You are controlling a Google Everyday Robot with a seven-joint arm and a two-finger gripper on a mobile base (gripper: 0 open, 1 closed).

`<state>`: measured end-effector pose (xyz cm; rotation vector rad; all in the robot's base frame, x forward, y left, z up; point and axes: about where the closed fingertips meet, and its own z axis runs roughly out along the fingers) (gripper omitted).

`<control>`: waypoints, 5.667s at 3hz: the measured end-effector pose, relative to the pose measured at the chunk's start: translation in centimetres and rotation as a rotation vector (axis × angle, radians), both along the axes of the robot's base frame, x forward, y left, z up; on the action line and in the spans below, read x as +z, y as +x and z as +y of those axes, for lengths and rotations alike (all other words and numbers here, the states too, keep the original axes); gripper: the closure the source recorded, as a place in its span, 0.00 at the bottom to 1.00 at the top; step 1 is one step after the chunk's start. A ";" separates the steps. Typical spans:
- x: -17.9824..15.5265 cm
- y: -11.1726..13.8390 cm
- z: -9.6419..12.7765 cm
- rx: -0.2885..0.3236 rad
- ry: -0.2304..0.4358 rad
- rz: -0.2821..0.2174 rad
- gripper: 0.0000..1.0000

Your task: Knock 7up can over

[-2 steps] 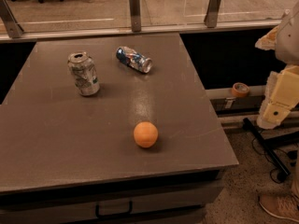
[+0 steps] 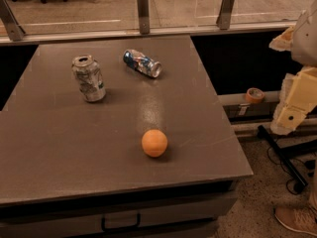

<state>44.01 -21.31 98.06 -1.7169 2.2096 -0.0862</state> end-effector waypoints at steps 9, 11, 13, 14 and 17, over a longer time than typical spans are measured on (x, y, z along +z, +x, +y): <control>-1.9 9.3 23.2 0.285 0.920 -0.166 0.00; -5.6 12.0 27.6 0.354 0.937 -0.115 0.00; -8.7 16.0 32.4 0.370 0.976 -0.061 0.00; -9.4 16.9 35.1 0.372 0.988 -0.012 0.00; -10.0 16.7 41.3 0.505 0.980 0.077 0.64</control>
Offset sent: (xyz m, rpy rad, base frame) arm 0.0545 0.1178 0.0838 0.8798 -0.2563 0.2729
